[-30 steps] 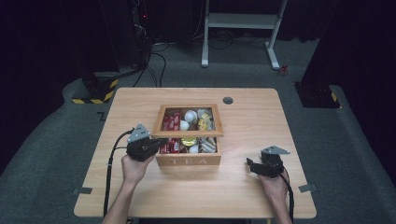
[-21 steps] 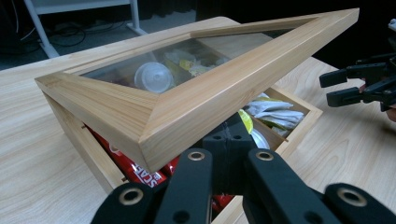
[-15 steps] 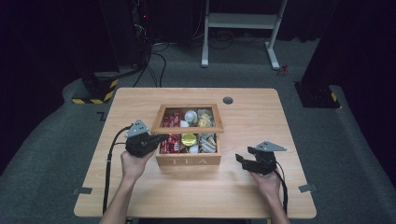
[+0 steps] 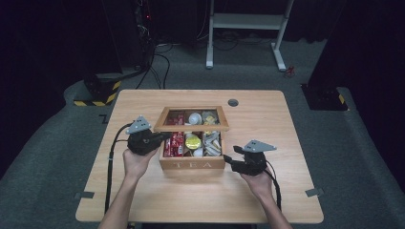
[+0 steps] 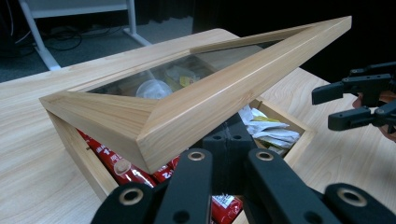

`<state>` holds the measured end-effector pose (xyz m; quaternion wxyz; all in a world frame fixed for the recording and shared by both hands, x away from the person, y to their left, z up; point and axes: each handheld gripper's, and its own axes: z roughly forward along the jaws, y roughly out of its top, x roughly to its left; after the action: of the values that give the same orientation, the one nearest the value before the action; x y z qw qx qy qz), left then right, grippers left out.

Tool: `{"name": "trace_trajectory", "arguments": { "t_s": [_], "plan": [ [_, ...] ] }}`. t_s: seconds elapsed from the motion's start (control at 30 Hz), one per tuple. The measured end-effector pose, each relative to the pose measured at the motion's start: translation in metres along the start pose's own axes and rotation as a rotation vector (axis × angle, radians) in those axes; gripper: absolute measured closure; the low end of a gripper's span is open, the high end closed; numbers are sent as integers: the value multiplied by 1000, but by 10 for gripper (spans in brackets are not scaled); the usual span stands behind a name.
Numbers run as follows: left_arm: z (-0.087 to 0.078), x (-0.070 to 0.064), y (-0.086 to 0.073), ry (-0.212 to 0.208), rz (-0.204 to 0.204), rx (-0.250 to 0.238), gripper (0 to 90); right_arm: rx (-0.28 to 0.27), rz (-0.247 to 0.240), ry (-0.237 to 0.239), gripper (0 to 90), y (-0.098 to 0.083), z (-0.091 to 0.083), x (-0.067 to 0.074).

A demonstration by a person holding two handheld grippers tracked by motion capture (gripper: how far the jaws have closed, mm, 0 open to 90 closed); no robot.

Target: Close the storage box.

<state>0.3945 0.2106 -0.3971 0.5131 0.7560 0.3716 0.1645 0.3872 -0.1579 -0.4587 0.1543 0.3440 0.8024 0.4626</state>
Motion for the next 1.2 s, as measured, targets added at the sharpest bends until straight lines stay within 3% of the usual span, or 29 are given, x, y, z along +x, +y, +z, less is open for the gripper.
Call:
{"name": "trace_trajectory", "arguments": {
  "t_s": [0.43, 1.2],
  "plan": [
    [0, 5, 13, -3, 0, -9, 900, -15, -41, 44, 371, 23, 26, 24],
    [1, 14, 27, 9, -11, -4, 900, 34, -88, 46, 332, 48, 65, 42]
  ]
}}
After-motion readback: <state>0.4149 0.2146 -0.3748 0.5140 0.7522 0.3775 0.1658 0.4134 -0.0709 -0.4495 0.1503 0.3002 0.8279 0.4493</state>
